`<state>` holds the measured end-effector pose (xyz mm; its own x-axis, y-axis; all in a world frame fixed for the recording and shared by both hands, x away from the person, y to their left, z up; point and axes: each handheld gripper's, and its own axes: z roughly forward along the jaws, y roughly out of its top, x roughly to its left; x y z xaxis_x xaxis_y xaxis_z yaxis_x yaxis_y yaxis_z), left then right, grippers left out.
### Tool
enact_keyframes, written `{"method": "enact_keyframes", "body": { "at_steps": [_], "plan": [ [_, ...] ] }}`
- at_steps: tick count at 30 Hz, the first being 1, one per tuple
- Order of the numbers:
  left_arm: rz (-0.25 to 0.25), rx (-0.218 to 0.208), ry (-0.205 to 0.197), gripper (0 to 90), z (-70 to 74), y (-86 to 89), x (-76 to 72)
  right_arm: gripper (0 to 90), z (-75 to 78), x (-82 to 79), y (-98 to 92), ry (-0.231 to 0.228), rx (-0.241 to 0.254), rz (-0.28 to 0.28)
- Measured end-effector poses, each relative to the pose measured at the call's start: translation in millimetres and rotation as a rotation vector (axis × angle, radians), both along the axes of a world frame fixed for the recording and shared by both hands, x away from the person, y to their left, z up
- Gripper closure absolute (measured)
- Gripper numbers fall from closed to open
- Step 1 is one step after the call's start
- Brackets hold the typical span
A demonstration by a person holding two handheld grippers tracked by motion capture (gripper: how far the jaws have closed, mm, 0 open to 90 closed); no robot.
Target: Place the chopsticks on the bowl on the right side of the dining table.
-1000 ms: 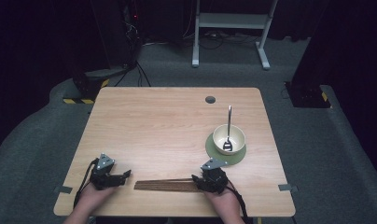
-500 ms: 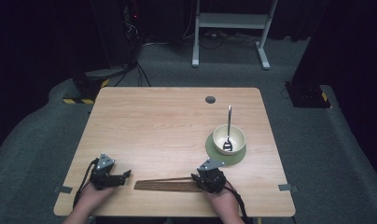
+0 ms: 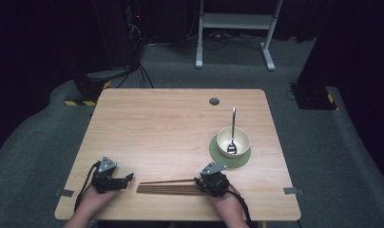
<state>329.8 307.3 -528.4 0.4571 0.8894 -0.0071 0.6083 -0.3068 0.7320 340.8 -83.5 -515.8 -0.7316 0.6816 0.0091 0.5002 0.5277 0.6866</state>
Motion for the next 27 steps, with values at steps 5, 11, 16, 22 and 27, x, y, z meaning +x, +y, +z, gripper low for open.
{"method": "enact_keyframes", "body": {
  "at_steps": [5,11,16,22,27],
  "plan": [
    [-0.004,0.000,0.000,15.5,0.1,0.1,-0.3,71.9,-0.4,3.0,-5.5,-0.011,-0.001,-0.022],
    [-0.008,0.000,0.000,15.5,0.1,0.3,0.0,74.7,-0.5,5.0,-11.1,-0.015,-0.003,-0.040],
    [-0.010,0.000,0.001,15.4,0.1,0.4,0.0,77.3,-0.7,7.5,-16.9,-0.011,0.005,-0.056],
    [-0.013,0.000,0.001,15.4,0.1,0.3,-0.2,83.0,-0.9,7.4,-22.5,-0.020,0.000,-0.045],
    [-0.015,0.001,0.000,15.4,0.1,0.1,0.2,76.0,-1.4,10.4,-23.2,-0.017,0.011,-0.036]
  ]
}}
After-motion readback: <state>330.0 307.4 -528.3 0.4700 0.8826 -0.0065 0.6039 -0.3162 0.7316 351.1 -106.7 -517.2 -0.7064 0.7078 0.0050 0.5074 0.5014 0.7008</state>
